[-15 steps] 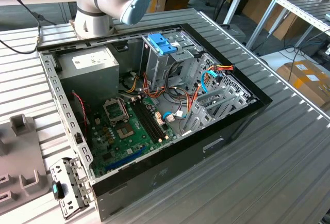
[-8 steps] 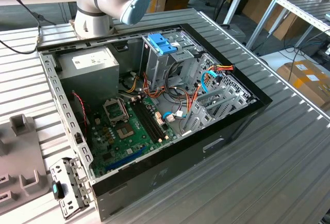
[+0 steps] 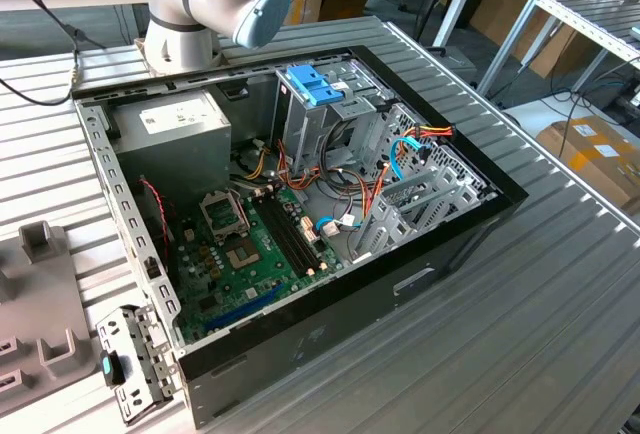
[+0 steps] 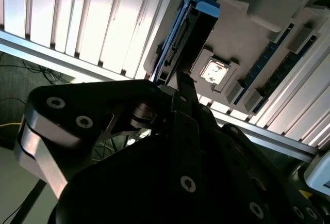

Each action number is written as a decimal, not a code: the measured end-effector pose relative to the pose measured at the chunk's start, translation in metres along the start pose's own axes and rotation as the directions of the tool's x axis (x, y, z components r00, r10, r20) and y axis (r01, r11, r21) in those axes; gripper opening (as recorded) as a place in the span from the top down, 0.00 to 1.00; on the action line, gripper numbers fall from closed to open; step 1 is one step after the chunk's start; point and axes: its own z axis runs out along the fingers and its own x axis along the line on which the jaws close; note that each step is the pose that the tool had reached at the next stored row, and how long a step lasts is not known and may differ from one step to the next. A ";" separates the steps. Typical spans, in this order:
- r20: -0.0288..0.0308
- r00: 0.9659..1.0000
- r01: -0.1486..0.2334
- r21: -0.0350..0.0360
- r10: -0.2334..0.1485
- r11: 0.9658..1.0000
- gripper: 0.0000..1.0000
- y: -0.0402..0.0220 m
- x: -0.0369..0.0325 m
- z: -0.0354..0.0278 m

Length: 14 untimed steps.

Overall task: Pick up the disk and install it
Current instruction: 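Pick up the disk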

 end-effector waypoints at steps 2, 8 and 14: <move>0.000 1.000 0.000 0.000 0.000 1.000 0.89 -0.0004 0.0000 0.0008; 0.000 1.000 0.000 0.000 0.000 1.000 0.89 -0.0041 -0.0006 0.0028; 0.000 1.000 0.000 0.000 0.000 1.000 0.89 -0.0044 -0.0005 0.0062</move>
